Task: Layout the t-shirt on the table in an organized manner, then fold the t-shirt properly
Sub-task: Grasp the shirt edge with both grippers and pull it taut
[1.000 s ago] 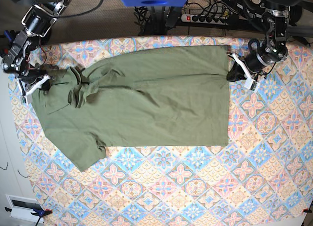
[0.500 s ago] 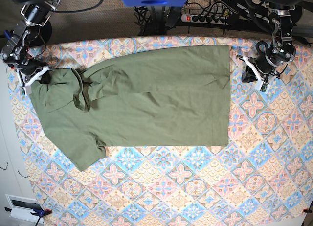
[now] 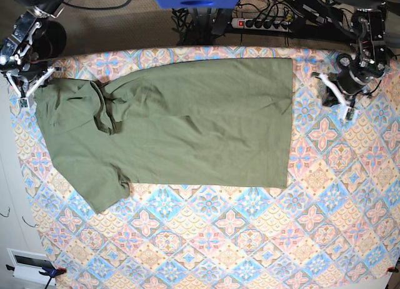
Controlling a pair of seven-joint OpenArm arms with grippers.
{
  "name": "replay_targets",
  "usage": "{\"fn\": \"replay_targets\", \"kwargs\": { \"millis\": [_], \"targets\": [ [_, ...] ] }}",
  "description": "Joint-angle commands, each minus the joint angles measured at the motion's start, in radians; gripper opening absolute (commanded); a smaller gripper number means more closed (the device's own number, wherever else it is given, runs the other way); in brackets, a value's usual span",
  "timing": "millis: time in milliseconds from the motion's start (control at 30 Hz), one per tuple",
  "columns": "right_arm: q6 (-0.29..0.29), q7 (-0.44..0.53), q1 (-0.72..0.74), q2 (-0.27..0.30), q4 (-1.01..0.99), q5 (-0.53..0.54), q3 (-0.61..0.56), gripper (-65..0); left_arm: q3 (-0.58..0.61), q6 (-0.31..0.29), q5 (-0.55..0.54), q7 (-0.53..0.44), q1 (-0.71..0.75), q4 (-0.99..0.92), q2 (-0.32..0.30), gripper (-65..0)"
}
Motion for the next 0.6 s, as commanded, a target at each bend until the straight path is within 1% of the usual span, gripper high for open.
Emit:
{"fn": "replay_targets", "kwargs": {
  "millis": [0,67,167,200,400,567],
  "targets": [
    [0.003,0.017,-0.003,0.016,0.035,0.015,0.002,-61.0,-0.006,0.001,-0.025,-0.001,0.012,0.064,0.001,-65.0],
    [0.003,0.016,-0.009,0.016,0.053,0.015,0.000,-61.0,0.000,0.001,-0.056,0.040,0.020,0.129,0.030,-65.0],
    [0.003,0.016,-0.009,0.015,0.058,0.015,0.000,-60.9,0.048,0.001,-0.056,0.105,0.014,0.175,0.087,-65.0],
    [0.003,0.016,-0.007,0.015,0.058,0.015,0.000,-60.9,0.076,0.001,-0.056,0.111,0.011,0.173,0.099,-65.0],
    [0.003,0.016,0.002,0.013,0.060,0.015,-0.003,-60.9,0.235,0.007,-0.054,0.086,-0.058,0.104,0.136,-65.0],
    [0.003,0.017,0.066,0.012,0.064,0.015,-0.056,-60.9,0.309,0.007,-0.054,0.085,-0.144,-0.056,0.164,-65.0]
  ]
}}
